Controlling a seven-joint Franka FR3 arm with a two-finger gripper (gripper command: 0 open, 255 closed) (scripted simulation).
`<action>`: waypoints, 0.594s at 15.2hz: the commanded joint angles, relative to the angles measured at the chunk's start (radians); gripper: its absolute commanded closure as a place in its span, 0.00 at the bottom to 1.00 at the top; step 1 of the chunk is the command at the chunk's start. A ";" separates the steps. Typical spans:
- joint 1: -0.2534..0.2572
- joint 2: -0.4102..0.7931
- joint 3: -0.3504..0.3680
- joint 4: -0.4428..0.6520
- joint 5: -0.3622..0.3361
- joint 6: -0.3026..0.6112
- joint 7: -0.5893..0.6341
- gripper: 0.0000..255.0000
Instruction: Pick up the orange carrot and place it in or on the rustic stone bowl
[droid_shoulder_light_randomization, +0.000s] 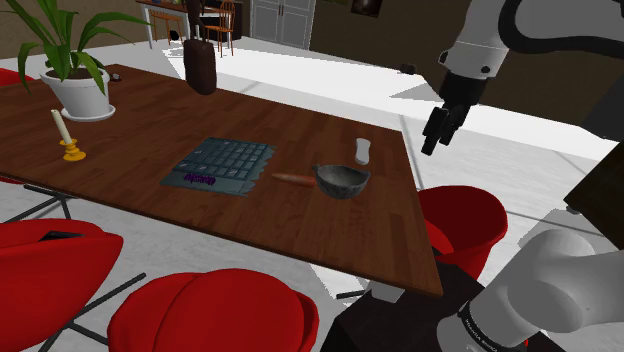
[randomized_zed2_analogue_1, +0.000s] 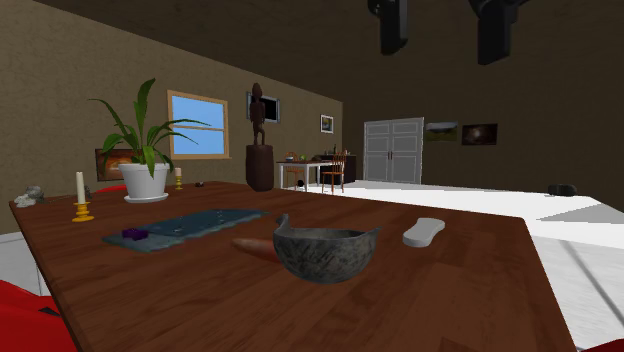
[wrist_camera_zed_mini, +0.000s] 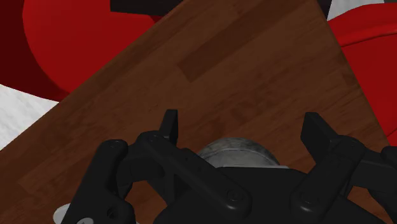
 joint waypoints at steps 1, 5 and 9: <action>0.000 0.000 0.000 0.000 0.000 0.000 0.000 0.00; 0.022 0.118 -0.005 0.002 -0.009 0.118 -0.064 0.00; 0.042 0.247 -0.006 0.026 -0.015 0.226 -0.126 0.00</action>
